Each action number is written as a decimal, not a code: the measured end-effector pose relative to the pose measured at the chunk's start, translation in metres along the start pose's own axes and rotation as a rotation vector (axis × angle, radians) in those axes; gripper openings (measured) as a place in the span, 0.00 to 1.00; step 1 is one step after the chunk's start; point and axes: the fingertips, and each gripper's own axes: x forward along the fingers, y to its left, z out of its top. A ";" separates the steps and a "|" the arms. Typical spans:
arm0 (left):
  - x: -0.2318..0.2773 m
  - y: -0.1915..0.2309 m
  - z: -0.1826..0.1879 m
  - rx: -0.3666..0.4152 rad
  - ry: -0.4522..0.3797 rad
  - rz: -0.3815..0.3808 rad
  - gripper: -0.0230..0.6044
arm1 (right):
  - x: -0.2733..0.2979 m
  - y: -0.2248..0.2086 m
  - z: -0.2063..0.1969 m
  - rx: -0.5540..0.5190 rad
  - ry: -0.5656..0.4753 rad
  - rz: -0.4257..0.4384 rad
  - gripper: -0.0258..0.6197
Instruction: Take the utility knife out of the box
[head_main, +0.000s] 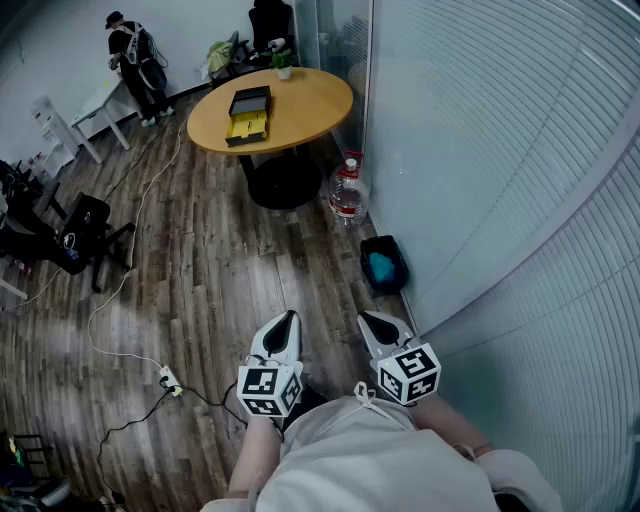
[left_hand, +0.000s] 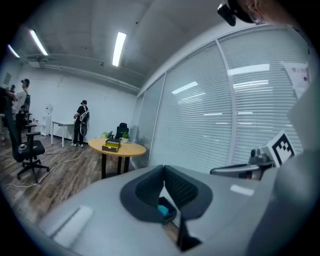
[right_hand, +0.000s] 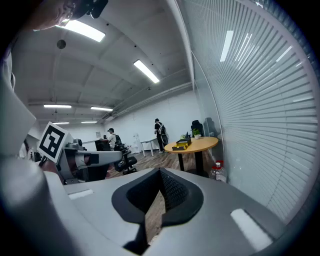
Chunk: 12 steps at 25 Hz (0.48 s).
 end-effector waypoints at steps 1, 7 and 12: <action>0.001 0.000 0.000 -0.001 -0.001 -0.001 0.05 | 0.001 -0.001 -0.001 -0.004 0.003 -0.002 0.04; 0.014 0.005 0.000 -0.004 0.003 0.001 0.05 | 0.011 -0.011 -0.004 -0.003 0.021 -0.009 0.04; 0.022 0.015 -0.004 -0.010 0.027 0.000 0.05 | 0.023 -0.015 -0.009 0.043 0.040 -0.027 0.04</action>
